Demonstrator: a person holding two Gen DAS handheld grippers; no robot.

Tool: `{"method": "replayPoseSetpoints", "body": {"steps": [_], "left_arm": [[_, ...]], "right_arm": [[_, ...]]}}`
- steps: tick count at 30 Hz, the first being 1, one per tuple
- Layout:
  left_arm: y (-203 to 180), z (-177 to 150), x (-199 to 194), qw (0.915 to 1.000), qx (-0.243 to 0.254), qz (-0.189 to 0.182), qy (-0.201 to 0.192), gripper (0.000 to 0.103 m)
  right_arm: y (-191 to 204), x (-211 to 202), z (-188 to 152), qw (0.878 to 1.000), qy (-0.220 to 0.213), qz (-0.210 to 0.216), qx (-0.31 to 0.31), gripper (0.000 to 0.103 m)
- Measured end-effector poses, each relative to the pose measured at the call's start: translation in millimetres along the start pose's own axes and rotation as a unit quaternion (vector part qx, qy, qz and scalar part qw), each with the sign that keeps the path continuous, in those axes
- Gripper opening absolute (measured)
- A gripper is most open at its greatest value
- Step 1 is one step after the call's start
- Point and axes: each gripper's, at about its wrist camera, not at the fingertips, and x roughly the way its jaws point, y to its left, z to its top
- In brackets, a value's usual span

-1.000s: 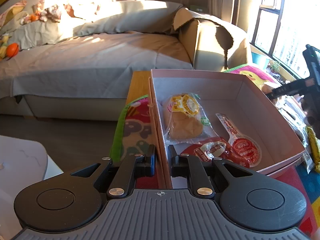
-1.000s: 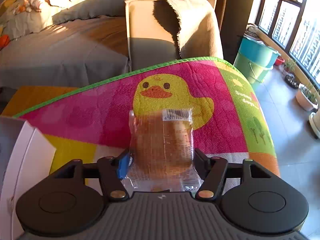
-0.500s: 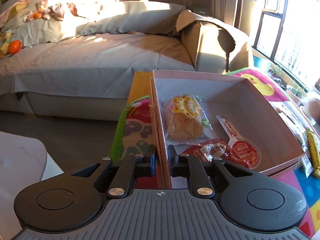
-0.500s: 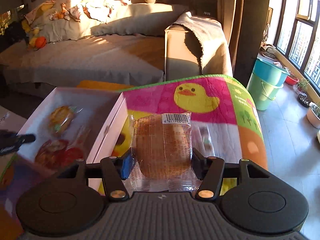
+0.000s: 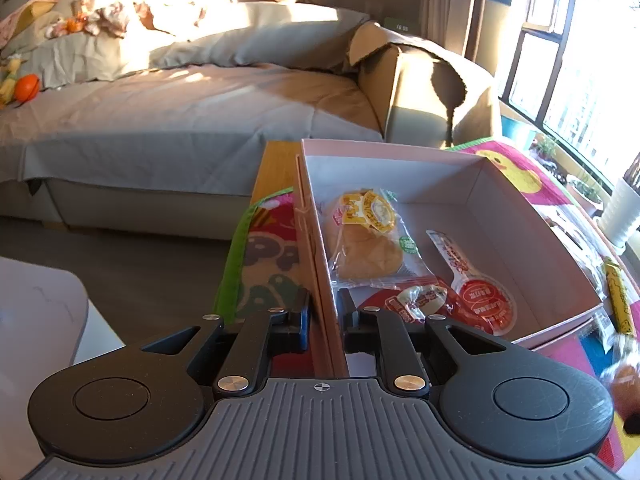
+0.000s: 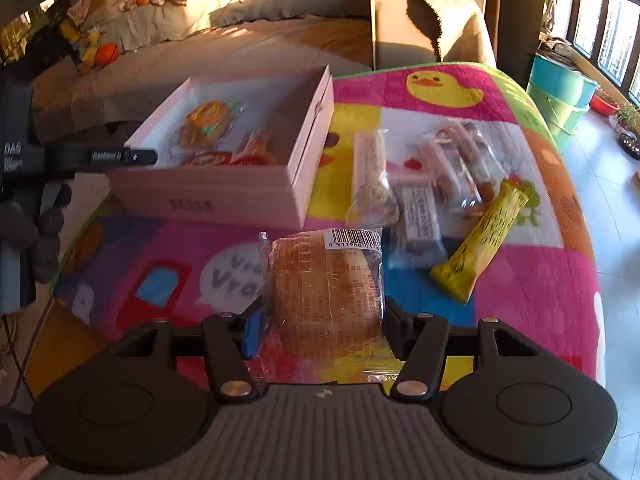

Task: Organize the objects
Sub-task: 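Carry the bread loaf into the pink box and open the right tool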

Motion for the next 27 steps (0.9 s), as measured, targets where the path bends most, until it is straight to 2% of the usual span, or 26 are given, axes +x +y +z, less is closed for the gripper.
{"method": "replayPoseSetpoints", "body": {"steps": [9,17,24,27], "left_arm": [[0.1,-0.8,-0.1,1.0,-0.005,-0.001,-0.001,0.017],[-2.6,-2.1,1.5,1.0,-0.004,0.004,-0.002,0.016],[-4.1,-0.8,1.3,1.0,-0.004,0.007,0.0,0.016],[-2.9,-1.6,0.7,1.0,-0.007,0.004,0.0,0.016]], "right_arm": [[-5.8,10.4,-13.6,0.999,0.019,-0.026,0.017,0.059],[6.4,14.8,-22.4,0.999,0.011,-0.039,-0.027,0.058],[8.1,1.0,-15.9,1.0,0.011,0.004,-0.028,0.056],[8.5,-14.2,-5.6,1.0,-0.002,0.02,-0.024,0.056]]}}
